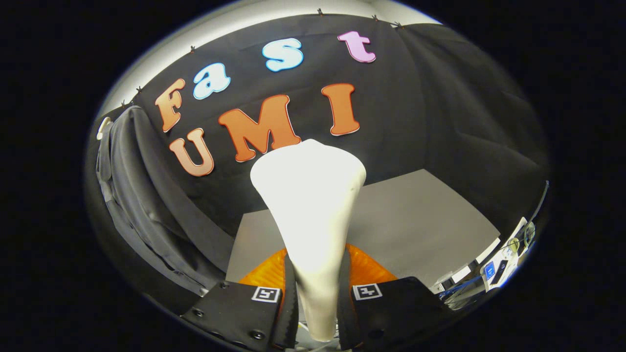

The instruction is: Iron the clothes twice with a garment steamer, once on the left side and once on the right side.

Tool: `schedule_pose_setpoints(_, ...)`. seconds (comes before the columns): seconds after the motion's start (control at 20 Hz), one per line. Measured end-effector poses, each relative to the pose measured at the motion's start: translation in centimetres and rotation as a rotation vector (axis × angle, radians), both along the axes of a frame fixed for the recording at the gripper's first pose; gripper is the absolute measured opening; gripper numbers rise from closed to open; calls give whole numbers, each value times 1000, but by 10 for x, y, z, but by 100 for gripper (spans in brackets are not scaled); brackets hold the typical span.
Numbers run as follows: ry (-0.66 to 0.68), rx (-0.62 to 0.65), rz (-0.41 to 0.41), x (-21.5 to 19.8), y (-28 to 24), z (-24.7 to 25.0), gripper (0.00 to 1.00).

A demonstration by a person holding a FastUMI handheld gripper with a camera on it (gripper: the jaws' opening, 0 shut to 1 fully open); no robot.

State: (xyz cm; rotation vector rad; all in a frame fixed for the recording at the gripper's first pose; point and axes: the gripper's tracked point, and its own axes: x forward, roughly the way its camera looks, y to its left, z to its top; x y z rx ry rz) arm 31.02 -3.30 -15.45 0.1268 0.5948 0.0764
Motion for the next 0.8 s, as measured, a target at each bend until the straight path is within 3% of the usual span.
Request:
schedule_pose_setpoints(0.6, -171, -62, -51, -120, 46, 56, 40)
schedule_pose_setpoints(0.8, -213, -78, -18, -160, 90, 69, 40)
